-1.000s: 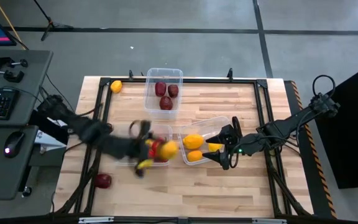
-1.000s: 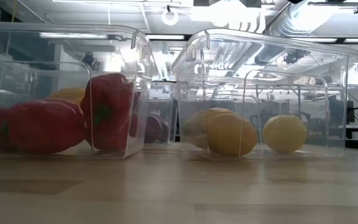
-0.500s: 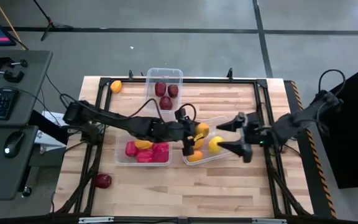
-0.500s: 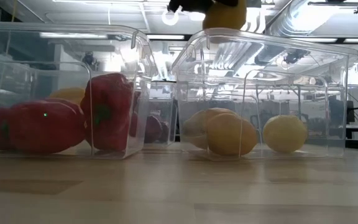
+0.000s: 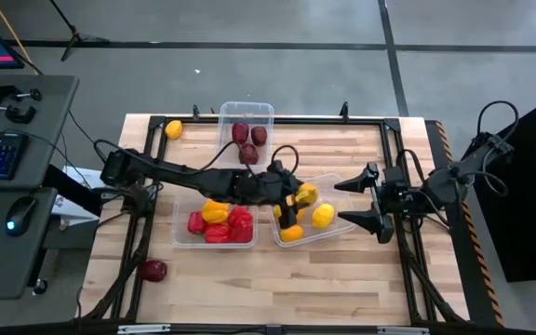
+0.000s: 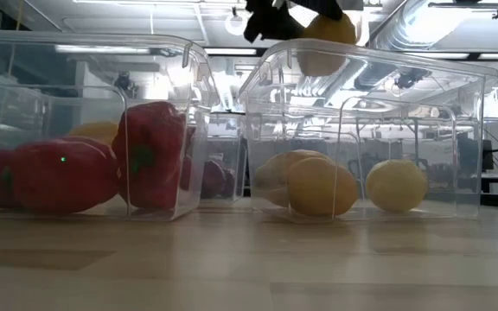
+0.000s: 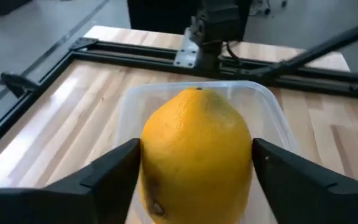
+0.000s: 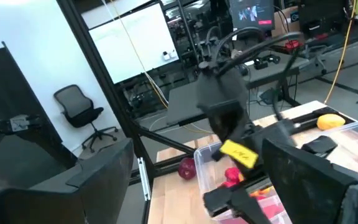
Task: Sort produce into baskets
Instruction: Put the bottom lemon into the middle right transparent bin, then put the top left lemon into the middle right transparent bin
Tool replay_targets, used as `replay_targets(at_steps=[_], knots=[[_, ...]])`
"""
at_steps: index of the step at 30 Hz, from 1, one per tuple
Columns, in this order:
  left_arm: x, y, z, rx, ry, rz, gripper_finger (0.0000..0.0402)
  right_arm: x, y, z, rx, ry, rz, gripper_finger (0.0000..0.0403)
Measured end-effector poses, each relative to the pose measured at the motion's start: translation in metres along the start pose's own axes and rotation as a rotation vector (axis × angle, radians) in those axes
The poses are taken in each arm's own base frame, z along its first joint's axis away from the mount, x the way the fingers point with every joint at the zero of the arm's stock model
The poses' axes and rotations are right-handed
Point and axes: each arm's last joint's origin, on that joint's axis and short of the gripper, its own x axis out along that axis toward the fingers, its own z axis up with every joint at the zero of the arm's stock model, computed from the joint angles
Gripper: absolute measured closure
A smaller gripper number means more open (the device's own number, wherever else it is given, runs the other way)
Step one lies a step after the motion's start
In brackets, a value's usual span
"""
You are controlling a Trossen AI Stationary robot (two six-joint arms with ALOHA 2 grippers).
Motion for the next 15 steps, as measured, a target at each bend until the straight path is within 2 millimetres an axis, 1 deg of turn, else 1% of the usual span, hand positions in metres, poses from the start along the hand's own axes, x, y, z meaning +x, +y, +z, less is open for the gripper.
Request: replay_targets(at_steps=[3, 6, 9, 12, 13, 15], knots=[[0.000, 0.007, 0.005, -0.047, 0.000, 0.006, 0.0074, 0.000, 0.000, 0.000, -0.003, 0.000, 0.001, 0.0059], [-0.003, 0.008, 0.011, -0.065, 0.004, -0.063, 0.0042, 0.000, 0.000, 0.000, -0.022, -0.001, 0.001, 0.0059], [-0.005, 0.005, 0.014, -0.061, 0.040, -0.152, 0.0023, 0.000, -0.001, 0.001, -0.018, -0.019, -0.028, 0.0059], [-0.022, 0.007, 0.019, -0.081, 0.138, -0.218, 0.0019, 0.000, -0.001, 0.007, 0.024, -0.084, -0.073, 0.0059], [-0.033, 0.009, 0.024, -0.088, 0.155, -0.222, 0.0019, 0.000, -0.001, 0.010, 0.043, -0.116, -0.084, 0.0059], [-0.053, 0.016, 0.026, -0.075, 0.214, -0.199, 0.0019, -0.001, -0.001, 0.016, 0.069, -0.179, -0.113, 0.0059]])
